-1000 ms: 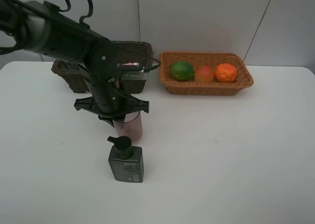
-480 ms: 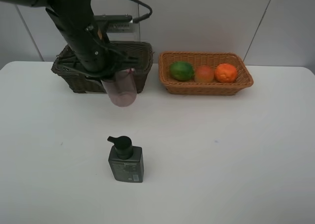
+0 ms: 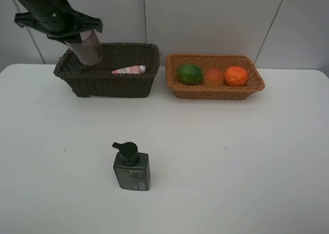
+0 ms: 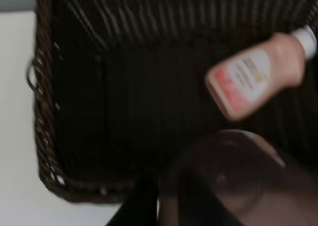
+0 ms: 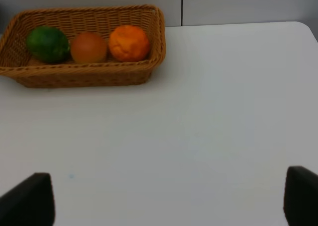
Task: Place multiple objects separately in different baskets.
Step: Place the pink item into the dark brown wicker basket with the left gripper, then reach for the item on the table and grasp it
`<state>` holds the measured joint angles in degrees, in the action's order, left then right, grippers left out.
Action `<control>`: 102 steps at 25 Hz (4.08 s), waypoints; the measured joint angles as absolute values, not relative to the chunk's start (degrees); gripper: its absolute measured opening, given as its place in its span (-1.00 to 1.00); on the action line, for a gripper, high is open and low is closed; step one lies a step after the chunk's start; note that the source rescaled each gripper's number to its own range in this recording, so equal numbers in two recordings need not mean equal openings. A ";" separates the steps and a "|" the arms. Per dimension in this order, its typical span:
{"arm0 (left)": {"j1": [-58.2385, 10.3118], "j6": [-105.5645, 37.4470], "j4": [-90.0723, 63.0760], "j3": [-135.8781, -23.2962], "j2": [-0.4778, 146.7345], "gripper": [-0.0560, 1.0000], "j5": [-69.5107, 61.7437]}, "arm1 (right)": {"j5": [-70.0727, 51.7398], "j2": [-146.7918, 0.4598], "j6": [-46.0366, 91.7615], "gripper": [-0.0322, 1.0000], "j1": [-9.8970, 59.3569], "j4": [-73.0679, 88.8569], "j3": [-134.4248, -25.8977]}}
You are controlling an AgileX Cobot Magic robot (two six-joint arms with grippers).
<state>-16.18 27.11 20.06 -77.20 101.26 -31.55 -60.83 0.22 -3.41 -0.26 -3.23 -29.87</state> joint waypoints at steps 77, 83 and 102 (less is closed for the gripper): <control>-36.32 -55.40 -7.36 -77.44 94.85 0.99 -63.42 | -60.83 0.22 -3.47 0.99 -0.26 -3.23 -29.87; -38.18 -55.56 -7.67 -74.84 94.74 0.99 -60.17 | -60.83 0.22 -3.47 0.99 -0.26 -3.23 -29.87; -43.64 -53.64 -10.69 -68.41 94.68 0.99 -57.15 | -60.83 0.22 -3.47 0.99 -0.26 -3.23 -29.87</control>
